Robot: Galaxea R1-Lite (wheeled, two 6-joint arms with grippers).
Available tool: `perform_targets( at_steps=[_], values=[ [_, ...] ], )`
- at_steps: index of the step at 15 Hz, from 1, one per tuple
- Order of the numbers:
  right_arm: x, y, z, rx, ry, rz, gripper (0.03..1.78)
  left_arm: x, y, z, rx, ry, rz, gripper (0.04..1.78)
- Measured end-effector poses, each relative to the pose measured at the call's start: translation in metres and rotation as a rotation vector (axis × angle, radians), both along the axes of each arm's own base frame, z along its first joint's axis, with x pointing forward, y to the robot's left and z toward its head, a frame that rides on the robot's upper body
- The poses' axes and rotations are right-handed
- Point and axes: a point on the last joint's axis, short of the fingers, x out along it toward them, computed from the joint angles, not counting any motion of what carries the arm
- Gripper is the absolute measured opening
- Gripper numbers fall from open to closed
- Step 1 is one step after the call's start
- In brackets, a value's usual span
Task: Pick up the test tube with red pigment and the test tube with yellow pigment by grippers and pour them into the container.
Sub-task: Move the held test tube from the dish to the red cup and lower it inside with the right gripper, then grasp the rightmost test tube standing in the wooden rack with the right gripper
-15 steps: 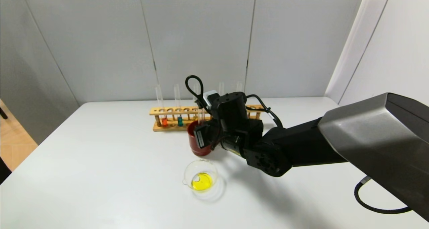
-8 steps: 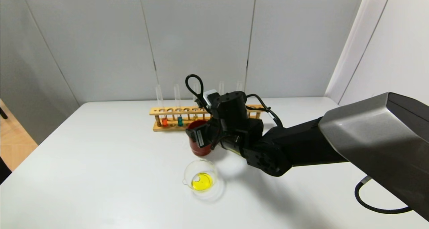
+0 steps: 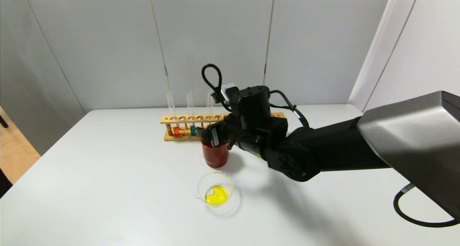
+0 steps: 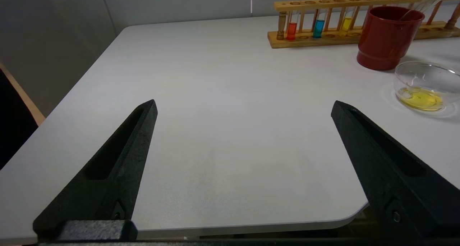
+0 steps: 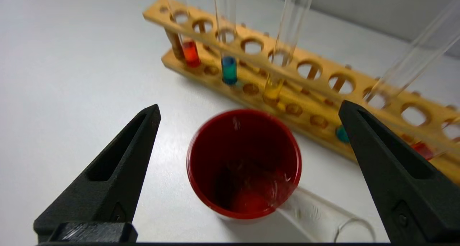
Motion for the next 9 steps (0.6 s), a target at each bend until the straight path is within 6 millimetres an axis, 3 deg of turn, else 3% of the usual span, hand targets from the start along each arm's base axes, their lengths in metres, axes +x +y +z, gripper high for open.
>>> perform_targets(
  at_steps=[9],
  values=[
    [-0.001,-0.022,0.044,0.066,-0.076,-0.040,1.73,0.000,0.000,0.000,0.000,0.000,0.000,1.71]
  ],
)
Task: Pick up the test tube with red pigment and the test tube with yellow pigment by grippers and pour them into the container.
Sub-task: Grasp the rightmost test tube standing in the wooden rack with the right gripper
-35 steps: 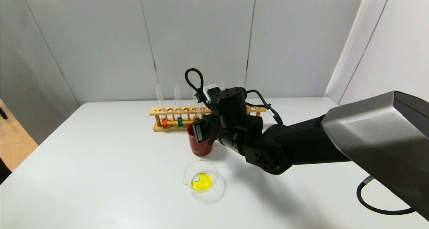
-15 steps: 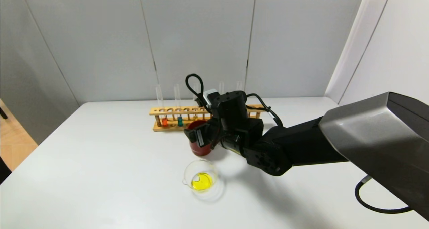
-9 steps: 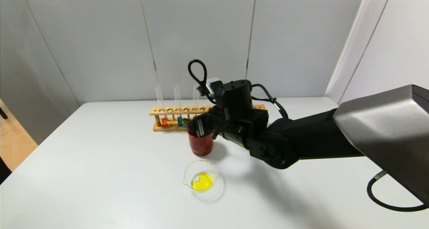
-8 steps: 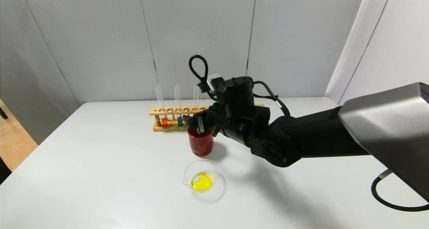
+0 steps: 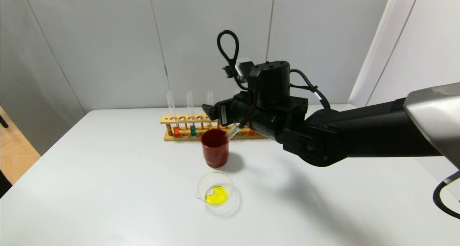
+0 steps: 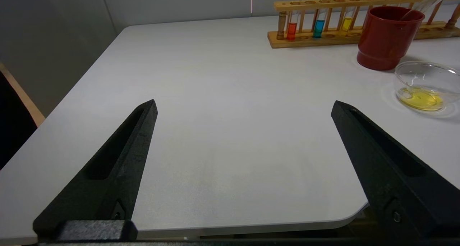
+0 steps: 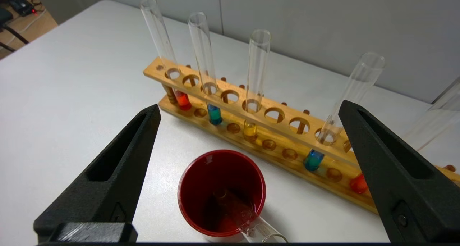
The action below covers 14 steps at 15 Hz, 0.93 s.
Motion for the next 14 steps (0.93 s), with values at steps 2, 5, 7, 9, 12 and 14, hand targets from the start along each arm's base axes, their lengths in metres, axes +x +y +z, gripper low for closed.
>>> perform_targets(
  at_steps=[2,5,7,9,12,14],
  values=[
    [-0.001,-0.008,0.008,0.009,-0.012,-0.020,1.73,0.000,0.000,0.000,0.000,0.000,0.000,1.71],
    [-0.003,-0.026,0.019,0.015,-0.020,-0.054,1.73,0.000,0.000,0.000,0.000,0.000,0.000,1.71],
    [-0.008,-0.039,0.021,0.004,-0.015,-0.085,1.73,0.000,0.000,0.000,0.000,0.000,0.000,1.71],
    [-0.016,-0.052,0.021,-0.011,-0.007,-0.109,1.73,0.000,0.000,0.000,0.000,0.000,0.000,1.71],
    [-0.026,-0.064,0.024,-0.014,-0.005,-0.131,1.73,0.000,0.000,0.000,0.000,0.000,-0.001,1.71],
    [-0.032,-0.072,0.026,-0.018,-0.007,-0.164,1.73,0.000,0.000,0.000,0.000,0.000,0.000,1.71]
  ],
)
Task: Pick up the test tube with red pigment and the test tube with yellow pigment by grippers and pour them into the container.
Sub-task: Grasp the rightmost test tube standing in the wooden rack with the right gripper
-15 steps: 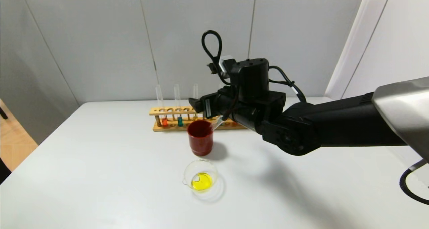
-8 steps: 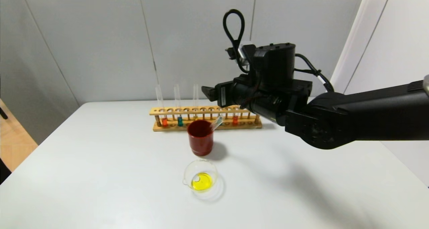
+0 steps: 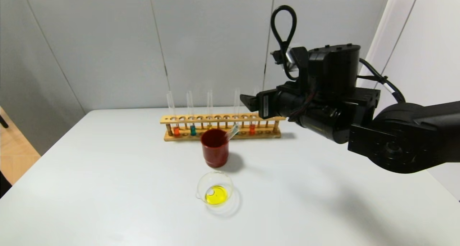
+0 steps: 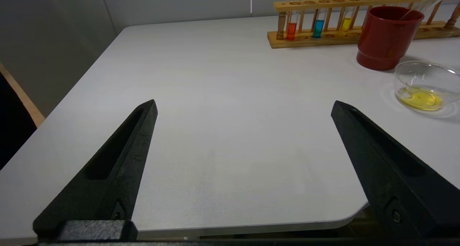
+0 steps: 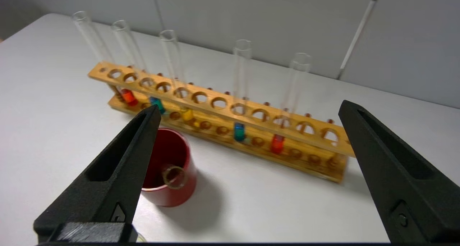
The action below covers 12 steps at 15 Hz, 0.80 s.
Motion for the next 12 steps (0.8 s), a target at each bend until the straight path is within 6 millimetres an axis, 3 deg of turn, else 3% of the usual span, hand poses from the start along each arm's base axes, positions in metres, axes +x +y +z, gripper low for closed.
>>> perform_targets(
  at_steps=[5,12],
  values=[
    [-0.012,-0.012,-0.009,-0.019,0.003,-0.072,1.73,0.000,0.000,0.000,0.000,0.000,0.000,1.71],
    [-0.013,-0.013,-0.011,-0.019,0.010,-0.071,1.73,0.000,0.000,0.000,0.000,0.000,-0.001,1.71]
  ],
)
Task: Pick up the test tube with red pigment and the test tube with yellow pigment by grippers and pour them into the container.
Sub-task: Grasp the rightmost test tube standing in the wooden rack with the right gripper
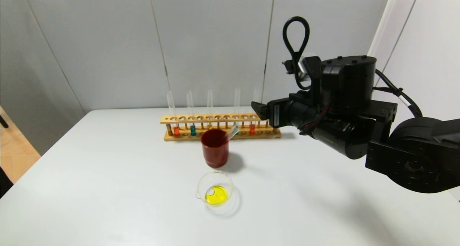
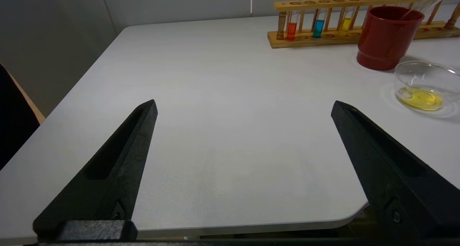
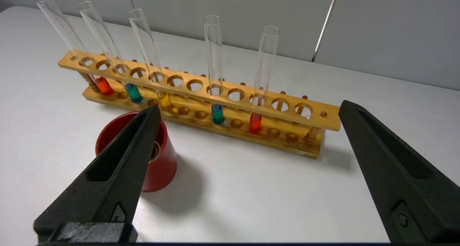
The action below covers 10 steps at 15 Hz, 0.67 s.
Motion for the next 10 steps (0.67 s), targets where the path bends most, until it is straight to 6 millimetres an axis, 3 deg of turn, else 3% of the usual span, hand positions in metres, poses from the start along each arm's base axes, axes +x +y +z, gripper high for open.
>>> perform_targets(
  at_steps=[10],
  values=[
    [0.009,-0.010,0.000,0.017,-0.009,-0.047,1.73,0.000,0.000,0.000,0.000,0.000,0.000,1.71]
  ],
)
